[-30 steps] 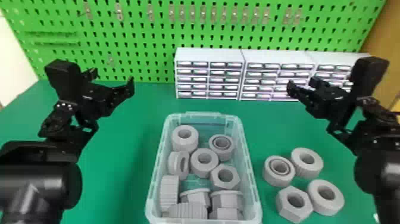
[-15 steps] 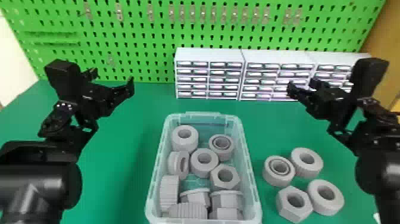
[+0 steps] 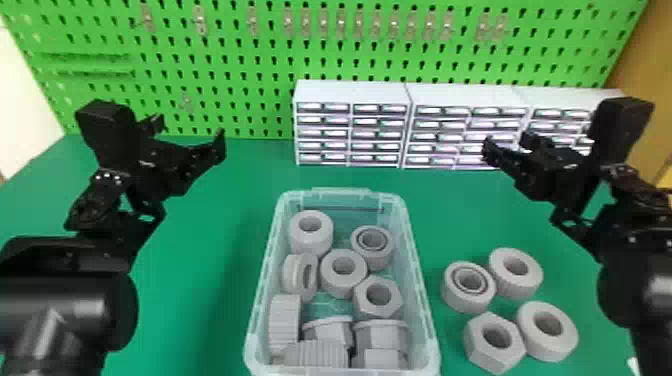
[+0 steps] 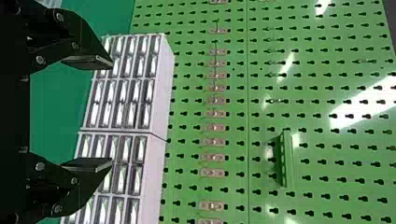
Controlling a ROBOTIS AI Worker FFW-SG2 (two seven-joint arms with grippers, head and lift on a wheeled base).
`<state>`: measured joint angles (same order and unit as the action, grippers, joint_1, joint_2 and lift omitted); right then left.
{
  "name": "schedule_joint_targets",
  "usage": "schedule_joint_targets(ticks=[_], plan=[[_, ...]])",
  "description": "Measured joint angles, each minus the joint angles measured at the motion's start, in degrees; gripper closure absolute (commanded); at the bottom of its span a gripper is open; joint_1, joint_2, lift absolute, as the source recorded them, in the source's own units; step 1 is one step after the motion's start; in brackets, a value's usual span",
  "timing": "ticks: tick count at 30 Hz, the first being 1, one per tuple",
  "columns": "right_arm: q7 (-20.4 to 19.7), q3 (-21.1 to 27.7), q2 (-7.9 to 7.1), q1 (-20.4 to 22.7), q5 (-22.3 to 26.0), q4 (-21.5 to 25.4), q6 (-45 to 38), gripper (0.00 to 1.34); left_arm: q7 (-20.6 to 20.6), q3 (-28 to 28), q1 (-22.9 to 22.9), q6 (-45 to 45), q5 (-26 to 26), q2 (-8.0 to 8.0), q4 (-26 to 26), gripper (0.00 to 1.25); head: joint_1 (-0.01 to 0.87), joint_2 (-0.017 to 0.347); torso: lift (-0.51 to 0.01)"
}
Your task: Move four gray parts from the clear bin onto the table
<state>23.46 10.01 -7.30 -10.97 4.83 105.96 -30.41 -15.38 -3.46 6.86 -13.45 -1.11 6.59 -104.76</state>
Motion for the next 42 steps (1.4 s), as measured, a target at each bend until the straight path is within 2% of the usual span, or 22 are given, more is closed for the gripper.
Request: schedule_joint_targets(ticks=[42], plan=[[-0.1, -0.6, 0.54, 0.4, -0.4, 0.4, -0.4, 0.52, 0.6, 0.2, 0.0, 0.0, 0.1, -0.08, -0.2, 0.2, 0.678, 0.034, -0.05]])
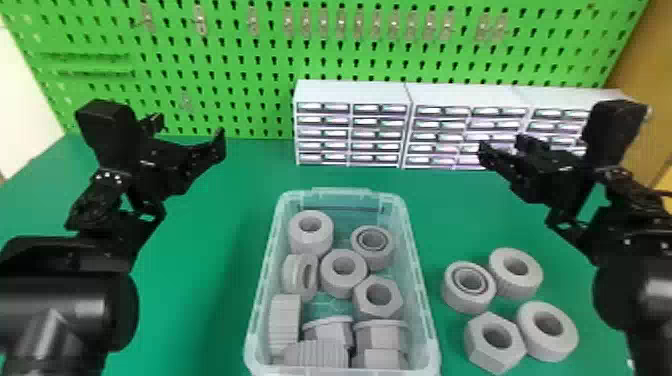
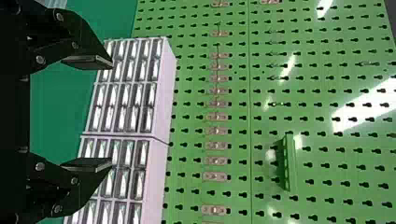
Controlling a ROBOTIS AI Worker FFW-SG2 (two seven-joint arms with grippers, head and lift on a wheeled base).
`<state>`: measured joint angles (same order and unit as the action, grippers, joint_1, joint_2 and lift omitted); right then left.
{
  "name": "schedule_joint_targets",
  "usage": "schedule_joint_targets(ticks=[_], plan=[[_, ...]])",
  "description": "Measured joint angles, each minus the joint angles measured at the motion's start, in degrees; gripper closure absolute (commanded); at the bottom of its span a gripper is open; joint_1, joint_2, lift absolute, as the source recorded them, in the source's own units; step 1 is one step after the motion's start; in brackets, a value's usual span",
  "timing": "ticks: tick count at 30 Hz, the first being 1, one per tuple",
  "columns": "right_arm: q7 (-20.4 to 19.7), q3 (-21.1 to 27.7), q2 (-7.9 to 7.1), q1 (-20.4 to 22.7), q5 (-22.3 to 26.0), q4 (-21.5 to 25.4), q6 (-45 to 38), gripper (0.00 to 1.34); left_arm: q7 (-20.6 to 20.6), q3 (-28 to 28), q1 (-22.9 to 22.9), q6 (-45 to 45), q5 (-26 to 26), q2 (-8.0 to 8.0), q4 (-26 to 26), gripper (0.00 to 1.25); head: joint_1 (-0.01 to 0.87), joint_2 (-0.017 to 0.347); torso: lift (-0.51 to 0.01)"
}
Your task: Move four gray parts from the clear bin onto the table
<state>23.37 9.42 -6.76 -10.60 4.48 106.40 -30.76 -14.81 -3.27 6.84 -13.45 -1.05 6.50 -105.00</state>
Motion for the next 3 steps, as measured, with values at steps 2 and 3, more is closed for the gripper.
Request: schedule_joint_targets(ticks=[2, 3], plan=[[0.0, 0.0, 0.02, 0.0, 0.0, 0.0, 0.0, 0.52, 0.0, 0.0, 0.0, 0.0, 0.0, 0.0, 0.0, 0.21, 0.678, 0.034, -0.05], [0.0, -0.1, 0.07, -0.1, 0.0, 0.0, 0.0, 0.52, 0.0, 0.0, -0.1, 0.0, 0.0, 0.0, 0.0, 0.21, 0.678, 0.034, -0.05]])
